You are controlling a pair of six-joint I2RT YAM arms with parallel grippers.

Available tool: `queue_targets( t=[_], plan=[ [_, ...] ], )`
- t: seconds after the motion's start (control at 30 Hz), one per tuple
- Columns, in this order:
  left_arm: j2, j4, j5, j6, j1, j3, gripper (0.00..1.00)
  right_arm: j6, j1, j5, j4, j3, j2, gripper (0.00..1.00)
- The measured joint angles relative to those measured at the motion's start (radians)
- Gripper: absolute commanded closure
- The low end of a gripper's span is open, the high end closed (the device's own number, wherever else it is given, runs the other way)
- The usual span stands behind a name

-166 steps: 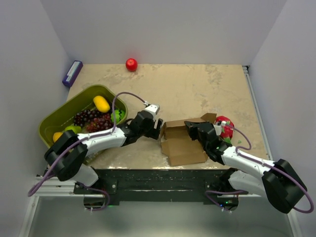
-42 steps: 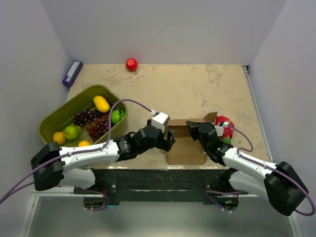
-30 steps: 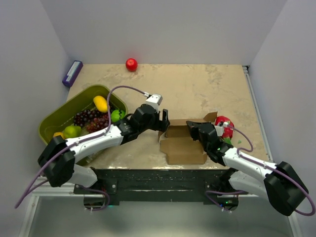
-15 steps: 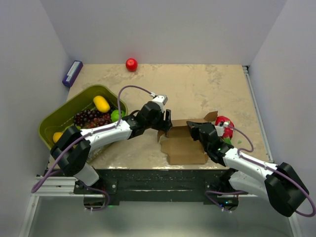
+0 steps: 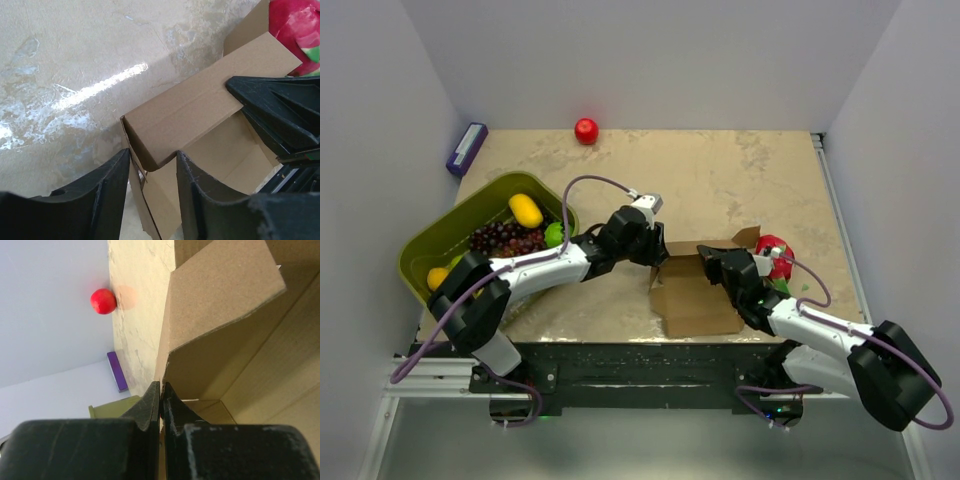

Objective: Fold the paper box

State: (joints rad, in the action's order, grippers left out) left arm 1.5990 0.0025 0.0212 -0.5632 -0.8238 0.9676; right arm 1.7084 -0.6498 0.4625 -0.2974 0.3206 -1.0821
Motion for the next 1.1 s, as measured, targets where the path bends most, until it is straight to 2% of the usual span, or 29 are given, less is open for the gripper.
queue_targets(
  t=[0.13, 0.4, 0.67, 0.9, 1.0, 1.1],
  plan=[
    [0.002, 0.019, 0.016, -0.004, 0.0, -0.011, 0.62, -0.002, 0.0, 0.0, -0.001, -0.001, -0.003, 1.0],
    [0.002, 0.037, 0.023, -0.027, 0.001, -0.018, 0.62, -0.003, 0.0, 0.002, -0.011, -0.001, -0.018, 1.0],
    [0.002, 0.049, 0.023, -0.029, 0.003, -0.025, 0.7, -0.015, 0.0, 0.003, -0.015, -0.001, -0.017, 0.98],
    [0.002, 0.054, 0.018, -0.027, -0.001, -0.025, 0.74, -0.063, 0.0, 0.009, 0.051, -0.001, 0.047, 0.8],
    [0.002, 0.056, 0.011, -0.021, -0.002, -0.026, 0.74, -0.09, 0.0, 0.01, 0.073, -0.002, 0.077, 0.7],
    [0.002, 0.061, 0.003, -0.018, -0.002, -0.027, 0.75, -0.126, 0.0, 0.011, 0.097, -0.002, 0.117, 0.55]
  ],
)
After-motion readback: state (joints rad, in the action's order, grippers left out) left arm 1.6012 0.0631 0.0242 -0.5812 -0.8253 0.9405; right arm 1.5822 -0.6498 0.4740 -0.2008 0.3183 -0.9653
